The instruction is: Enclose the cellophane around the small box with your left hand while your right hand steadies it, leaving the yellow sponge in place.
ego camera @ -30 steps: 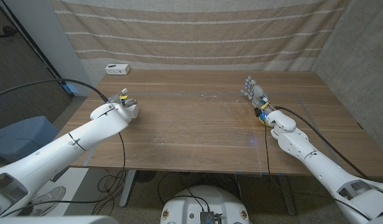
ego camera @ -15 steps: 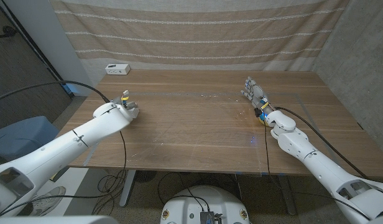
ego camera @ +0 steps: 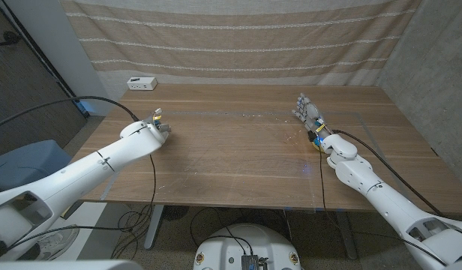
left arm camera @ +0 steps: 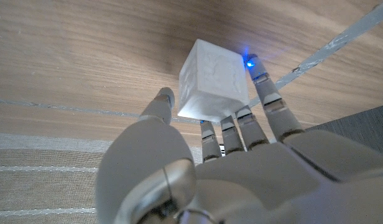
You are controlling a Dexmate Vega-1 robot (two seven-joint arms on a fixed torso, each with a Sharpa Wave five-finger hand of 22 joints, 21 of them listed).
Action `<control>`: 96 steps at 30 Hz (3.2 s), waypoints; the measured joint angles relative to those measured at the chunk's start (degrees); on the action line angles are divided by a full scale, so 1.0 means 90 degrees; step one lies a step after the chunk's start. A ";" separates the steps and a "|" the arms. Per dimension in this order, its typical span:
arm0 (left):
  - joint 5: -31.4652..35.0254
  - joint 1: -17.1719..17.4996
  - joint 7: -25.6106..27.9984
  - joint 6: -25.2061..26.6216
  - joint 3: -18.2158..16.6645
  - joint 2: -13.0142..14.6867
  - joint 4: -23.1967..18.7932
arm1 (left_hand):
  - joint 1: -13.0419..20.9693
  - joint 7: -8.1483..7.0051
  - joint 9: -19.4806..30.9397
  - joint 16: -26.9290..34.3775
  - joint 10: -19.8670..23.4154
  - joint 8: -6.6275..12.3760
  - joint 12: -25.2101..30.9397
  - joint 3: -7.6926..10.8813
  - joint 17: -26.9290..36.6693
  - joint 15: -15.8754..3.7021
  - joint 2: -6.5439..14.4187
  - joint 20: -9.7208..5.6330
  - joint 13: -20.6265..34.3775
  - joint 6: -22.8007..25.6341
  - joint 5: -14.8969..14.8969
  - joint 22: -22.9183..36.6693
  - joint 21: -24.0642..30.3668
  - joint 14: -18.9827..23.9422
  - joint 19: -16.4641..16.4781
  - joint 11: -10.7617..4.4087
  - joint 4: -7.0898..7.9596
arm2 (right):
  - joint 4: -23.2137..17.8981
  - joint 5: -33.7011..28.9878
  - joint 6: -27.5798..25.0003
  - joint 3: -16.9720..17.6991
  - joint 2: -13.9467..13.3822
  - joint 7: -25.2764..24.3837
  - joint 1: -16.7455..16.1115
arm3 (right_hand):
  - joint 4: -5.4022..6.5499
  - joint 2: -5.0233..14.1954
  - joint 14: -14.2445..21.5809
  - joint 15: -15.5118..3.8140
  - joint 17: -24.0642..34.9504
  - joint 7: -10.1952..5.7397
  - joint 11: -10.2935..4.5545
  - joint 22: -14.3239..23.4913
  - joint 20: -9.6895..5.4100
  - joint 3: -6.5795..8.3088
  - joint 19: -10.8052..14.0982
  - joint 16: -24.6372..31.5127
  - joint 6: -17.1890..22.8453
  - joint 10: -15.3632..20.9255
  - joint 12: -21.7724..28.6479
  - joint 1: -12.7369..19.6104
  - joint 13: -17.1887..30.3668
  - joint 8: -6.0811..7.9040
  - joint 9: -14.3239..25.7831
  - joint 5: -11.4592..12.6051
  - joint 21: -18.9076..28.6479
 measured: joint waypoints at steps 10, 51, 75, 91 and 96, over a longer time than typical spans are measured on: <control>0.0285 -0.0169 0.0191 0.0231 0.0265 -0.0220 0.0221 | 0.1801 0.0561 0.0415 0.1247 0.1677 0.0810 0.0899 0.0352 0.0391 0.0116 -0.0602 -0.1182 0.0597 0.2445 0.0157 0.0166 0.1132 0.1660 0.0789 -0.0012 0.0020 | -0.0037 0.0019 -0.0019 0.0027 -0.0022 -0.0032 -0.0030 | 0.0000 0.0000 0.0000 0.0000 0.0000 -0.0031 0.0000 0.0000 0.0000 0.0000 0.0000 0.0000 0.0030 0.0000 0.0000 0.0000 0.0000 0.0000 0.0000 0.0000 0.0000; 0.2239 0.1001 0.1198 -0.4823 -0.0696 0.0303 0.0263 | 0.2046 0.0366 0.0942 0.1447 0.2450 0.1283 0.1669 0.0241 0.1131 0.0139 -0.0847 -0.1217 0.1555 0.3214 0.0060 0.0225 0.2211 0.2153 0.0962 -0.0578 0.0174 | -0.0482 -0.0026 0.0026 0.0133 -0.0153 -0.0323 -0.0309 | -0.0004 0.0001 0.0034 0.0034 0.0001 -0.0066 0.0033 0.0000 0.0022 0.0050 0.0023 0.0000 0.0064 0.0034 0.0000 0.0001 0.0000 0.0000 0.0000 -0.0026 0.0000; 0.3056 0.0441 -0.0723 -0.7760 -0.0843 0.0273 0.0617 | 0.2046 0.0330 0.0902 0.1398 0.2531 0.1282 0.1666 0.0201 0.1139 0.0181 -0.0847 -0.1192 0.1732 0.3251 0.0054 0.0186 0.2432 0.2197 0.0804 -0.0659 0.0153 | -0.0846 -0.0081 0.0137 0.0200 -0.0190 -0.0584 -0.0628 | -0.0004 0.0001 0.0034 0.0034 0.0001 -0.0065 0.0033 -0.0001 0.0022 0.0050 0.0022 0.0000 0.0064 0.0033 0.0000 0.0001 0.0000 0.0000 0.0000 -0.0025 0.0000; 0.3344 -0.0073 -0.1819 -0.9105 -0.0653 -0.0029 0.0923 | 0.2046 0.0295 0.0895 0.1372 0.2543 0.1282 0.1663 0.0193 0.1181 0.0185 -0.0847 -0.1170 0.1797 0.3285 0.0053 0.0159 0.2555 0.2201 0.0755 -0.0671 0.0147 | -0.1057 -0.0135 0.0195 0.0228 -0.0201 -0.0766 -0.0803 | -0.0022 0.0001 0.0034 0.0034 0.0001 -0.0065 0.0033 0.0000 0.0022 0.0067 0.0022 0.0000 0.0063 0.0033 0.0000 0.0001 0.0000 0.0000 0.0000 -0.0025 0.0000; 0.3405 -0.0209 -0.2097 -0.9470 -0.0576 -0.0146 0.1041 | 0.2046 0.0295 0.0864 0.1350 0.2544 0.1282 0.1652 0.0185 0.1181 0.0203 -0.0847 -0.1172 0.1827 0.3285 0.0053 0.0157 0.2603 0.2220 0.0708 -0.0671 0.0154 | -0.1111 -0.0148 0.0220 0.0247 -0.0205 -0.0822 -0.0863 | -0.0022 0.0001 0.0034 0.0033 0.0001 -0.0065 0.0033 -0.0001 0.0022 0.0067 0.0022 0.0000 0.0063 0.0033 0.0000 0.0001 0.0000 0.0000 0.0000 -0.0025 0.0000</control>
